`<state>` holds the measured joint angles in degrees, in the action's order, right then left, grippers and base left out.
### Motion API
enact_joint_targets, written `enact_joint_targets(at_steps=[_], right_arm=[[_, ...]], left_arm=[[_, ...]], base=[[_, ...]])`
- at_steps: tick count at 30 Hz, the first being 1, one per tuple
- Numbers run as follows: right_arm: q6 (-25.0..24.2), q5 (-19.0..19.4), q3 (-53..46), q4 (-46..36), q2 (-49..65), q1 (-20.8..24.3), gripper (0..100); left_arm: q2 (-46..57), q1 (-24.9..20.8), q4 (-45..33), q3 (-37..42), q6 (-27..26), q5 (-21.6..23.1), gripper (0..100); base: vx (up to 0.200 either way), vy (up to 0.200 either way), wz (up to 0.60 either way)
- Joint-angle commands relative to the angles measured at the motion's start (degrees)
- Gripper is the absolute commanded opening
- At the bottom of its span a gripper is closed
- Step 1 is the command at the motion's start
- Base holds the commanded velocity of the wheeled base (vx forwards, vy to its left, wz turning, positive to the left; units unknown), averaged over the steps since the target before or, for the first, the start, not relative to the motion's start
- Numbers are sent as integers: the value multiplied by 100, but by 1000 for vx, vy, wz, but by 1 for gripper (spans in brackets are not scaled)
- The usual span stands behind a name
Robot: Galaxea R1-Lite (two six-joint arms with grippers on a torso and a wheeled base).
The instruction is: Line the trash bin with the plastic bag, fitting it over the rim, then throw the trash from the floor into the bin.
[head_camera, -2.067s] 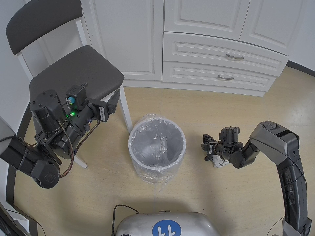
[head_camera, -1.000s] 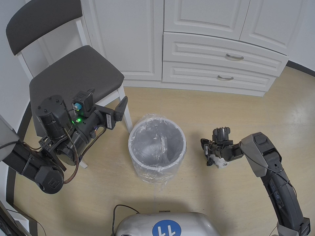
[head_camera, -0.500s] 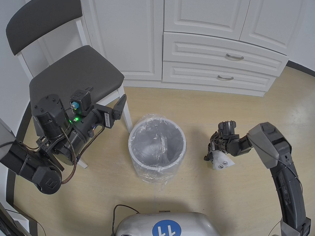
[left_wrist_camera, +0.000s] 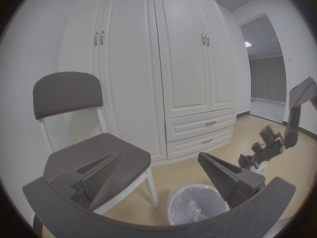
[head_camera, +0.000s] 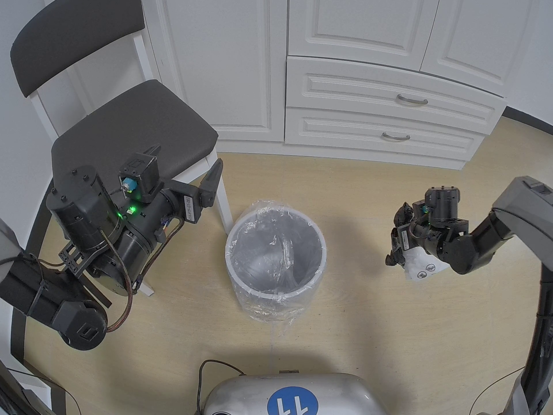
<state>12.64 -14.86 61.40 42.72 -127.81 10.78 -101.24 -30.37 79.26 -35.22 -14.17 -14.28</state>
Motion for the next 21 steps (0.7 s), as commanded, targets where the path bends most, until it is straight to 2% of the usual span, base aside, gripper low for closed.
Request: enact_joint_targets(at_steps=[1,5,7,12,13,17,21], right_arm=[[335,-87,-2027,1591,2295,513,0],[248,-70,-2264,2531,2348,961,0],[54,-114,-2264,3331,2040,1357,0],[-60,-105,-2229,4350,1495,1981,0],[-122,-105,-2220,4614,1232,2245,0],[-508,-158,-1728,4728,344,2904,0],[-1176,-360,-1095,4728,-78,3176,0]], left_arm=[[307,-259,740,68,-596,-576,100],[430,4,801,50,-719,-576,100],[579,268,792,15,-754,-568,100],[905,708,792,-55,-833,-541,100],[1019,804,775,-55,-842,-532,100],[1274,936,740,-29,-842,-515,100],[1291,1129,731,-55,-851,-515,100]], base=[[0,0,0],[0,0,0],[0,0,0],[0,0,0],[0,0,0],[0,0,0],[0,0,0]])
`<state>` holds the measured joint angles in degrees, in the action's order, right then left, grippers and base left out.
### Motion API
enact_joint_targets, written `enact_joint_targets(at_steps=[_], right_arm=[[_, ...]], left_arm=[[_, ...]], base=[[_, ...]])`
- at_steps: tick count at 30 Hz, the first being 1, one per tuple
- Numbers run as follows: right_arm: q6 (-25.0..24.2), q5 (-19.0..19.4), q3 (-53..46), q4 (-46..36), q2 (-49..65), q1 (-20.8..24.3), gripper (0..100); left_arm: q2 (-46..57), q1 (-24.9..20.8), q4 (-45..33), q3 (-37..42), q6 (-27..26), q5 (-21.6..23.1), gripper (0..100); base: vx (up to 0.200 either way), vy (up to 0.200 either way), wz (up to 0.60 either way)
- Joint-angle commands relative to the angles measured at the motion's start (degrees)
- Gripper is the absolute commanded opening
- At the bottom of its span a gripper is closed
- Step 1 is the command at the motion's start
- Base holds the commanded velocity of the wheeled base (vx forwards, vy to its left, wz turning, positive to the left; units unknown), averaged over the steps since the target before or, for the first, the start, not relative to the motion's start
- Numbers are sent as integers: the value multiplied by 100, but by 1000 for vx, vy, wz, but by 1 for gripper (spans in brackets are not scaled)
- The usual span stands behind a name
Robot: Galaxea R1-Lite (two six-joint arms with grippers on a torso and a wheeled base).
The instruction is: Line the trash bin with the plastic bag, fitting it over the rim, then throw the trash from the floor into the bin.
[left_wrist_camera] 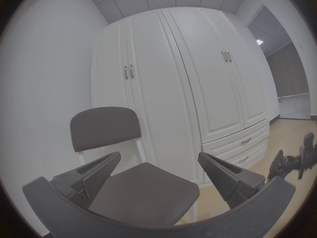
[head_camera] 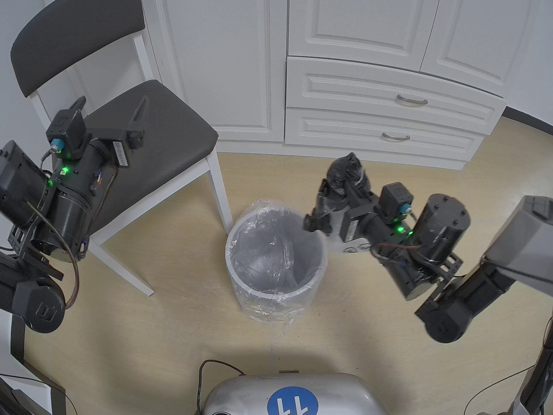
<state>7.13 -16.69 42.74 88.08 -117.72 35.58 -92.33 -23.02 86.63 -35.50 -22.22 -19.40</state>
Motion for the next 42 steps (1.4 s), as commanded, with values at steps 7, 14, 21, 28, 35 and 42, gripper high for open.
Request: enact_joint_targets(at_steps=[7,14,21,28,35,42], right_arm=[[-1750,-423,2168,192,-2044,898,0],[-1882,-678,3144,192,-2747,775,0],[-1785,-599,3996,192,-3600,731,0],[-1627,-607,4673,140,-4048,652,0],[-1618,-564,4761,113,-4241,502,0],[-1618,-458,4840,69,-4487,370,0]], left_arm=[[383,843,-41,-124,-28,234,100],[383,930,-41,-124,-28,296,100],[303,930,-41,-115,-28,401,100],[277,922,-41,-98,-36,401,100],[136,895,-41,-98,-45,393,100],[49,869,-14,-62,-159,401,100]], base=[[0,0,0],[0,0,0],[0,0,0],[0,0,0],[0,0,0],[0,0,0]])
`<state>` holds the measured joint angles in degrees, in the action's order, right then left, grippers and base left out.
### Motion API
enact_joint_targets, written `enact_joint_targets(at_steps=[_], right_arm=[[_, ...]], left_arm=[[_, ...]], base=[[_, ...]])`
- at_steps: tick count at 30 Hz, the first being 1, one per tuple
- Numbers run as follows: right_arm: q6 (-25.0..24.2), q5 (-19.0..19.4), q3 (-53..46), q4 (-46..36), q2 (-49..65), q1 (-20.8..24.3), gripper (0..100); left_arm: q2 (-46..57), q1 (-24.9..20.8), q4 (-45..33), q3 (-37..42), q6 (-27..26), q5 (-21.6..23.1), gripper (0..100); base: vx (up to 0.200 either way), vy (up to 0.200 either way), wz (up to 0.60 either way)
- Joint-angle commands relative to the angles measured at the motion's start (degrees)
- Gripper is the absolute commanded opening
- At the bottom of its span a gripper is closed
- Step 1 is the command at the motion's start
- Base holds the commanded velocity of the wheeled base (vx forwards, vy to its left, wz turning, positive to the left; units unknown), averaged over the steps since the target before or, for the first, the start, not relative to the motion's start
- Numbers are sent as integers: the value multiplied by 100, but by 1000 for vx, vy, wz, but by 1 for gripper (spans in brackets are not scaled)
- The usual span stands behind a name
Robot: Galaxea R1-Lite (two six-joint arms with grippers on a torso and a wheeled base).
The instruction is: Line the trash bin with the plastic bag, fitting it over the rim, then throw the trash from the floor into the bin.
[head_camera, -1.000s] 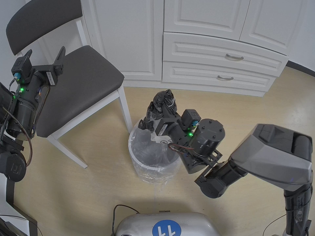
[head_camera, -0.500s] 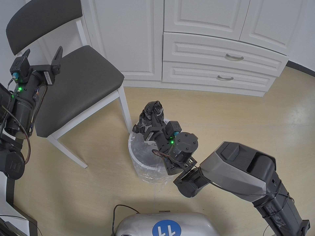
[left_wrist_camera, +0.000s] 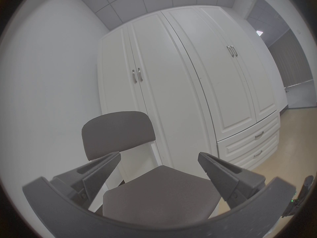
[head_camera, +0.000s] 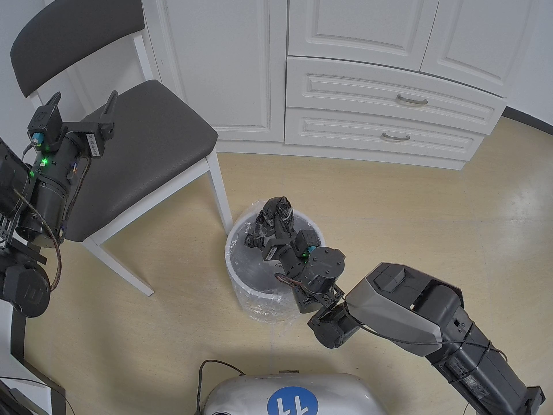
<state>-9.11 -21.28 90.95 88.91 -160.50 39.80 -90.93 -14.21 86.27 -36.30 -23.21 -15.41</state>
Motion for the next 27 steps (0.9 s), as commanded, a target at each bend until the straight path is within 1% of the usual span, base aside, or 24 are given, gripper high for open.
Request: enact_joint_targets(at_steps=[1,13,17,23,24,27], right_arm=[[5,2,19,-14,-218,-60,0],[14,54,80,-392,-491,-175,0],[-39,160,397,-646,-658,-166,0],[-232,204,1021,-1244,-746,-175,0],[-232,204,1021,-1244,-746,-175,0],[-232,195,1539,-1490,-825,-175,0]], left_arm=[[-100,-11,30,18,-70,3,100],[-100,-11,30,27,-70,-6,100],[-109,-11,30,18,-78,-6,100],[-197,-55,30,18,-105,-6,100],[-197,-55,30,18,-105,-6,100],[-250,-64,30,-8,-113,-15,100]], base=[[0,0,0],[0,0,0],[0,0,0],[0,0,0],[0,0,0],[0,0,0]])
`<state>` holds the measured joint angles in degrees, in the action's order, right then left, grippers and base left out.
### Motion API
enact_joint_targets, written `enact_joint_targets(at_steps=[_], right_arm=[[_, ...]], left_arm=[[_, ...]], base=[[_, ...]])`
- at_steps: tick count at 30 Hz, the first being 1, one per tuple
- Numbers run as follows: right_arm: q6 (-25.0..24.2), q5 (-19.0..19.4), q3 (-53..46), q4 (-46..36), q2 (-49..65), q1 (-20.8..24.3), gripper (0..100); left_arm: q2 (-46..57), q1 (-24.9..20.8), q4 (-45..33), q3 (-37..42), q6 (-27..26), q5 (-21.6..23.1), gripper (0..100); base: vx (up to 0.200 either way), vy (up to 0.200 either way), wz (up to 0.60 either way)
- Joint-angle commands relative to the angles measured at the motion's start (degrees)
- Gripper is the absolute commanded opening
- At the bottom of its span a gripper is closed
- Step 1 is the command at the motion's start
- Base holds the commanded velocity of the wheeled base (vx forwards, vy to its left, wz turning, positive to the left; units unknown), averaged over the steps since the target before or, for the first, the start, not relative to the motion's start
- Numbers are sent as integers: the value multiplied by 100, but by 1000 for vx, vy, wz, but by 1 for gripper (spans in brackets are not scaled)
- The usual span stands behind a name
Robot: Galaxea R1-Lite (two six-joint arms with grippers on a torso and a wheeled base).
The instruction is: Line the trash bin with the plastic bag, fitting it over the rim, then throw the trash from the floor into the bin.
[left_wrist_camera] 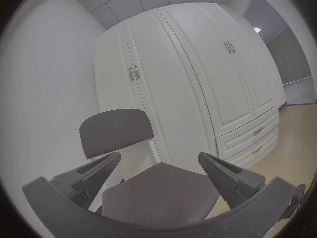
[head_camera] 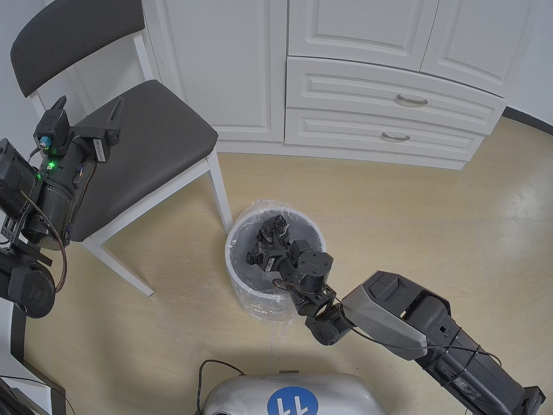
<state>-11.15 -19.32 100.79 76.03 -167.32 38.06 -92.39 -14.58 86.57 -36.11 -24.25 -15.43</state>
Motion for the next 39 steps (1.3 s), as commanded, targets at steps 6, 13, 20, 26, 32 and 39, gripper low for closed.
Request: enact_joint_targets(at_steps=[6,13,20,26,32,39], right_arm=[[-36,-116,1380,-686,-469,52,0],[-36,-204,1380,-721,-469,61,0],[491,-467,1380,-748,-574,-79,0],[667,-476,1380,-669,-539,-106,0],[641,-458,995,-669,-223,-114,0],[518,-458,389,-748,481,-123,0]], left_arm=[[-104,-27,1,-37,-10,-12,100],[-95,-27,9,-37,-10,-12,100],[-42,-27,36,-45,-10,-12,100],[28,8,53,-37,-1,-21,100],[46,8,53,-19,-10,-12,100],[46,-19,53,-10,-10,-21,100]], base=[[0,0,0],[0,0,0],[0,0,0],[0,0,0],[0,0,0],[0,0,0]])
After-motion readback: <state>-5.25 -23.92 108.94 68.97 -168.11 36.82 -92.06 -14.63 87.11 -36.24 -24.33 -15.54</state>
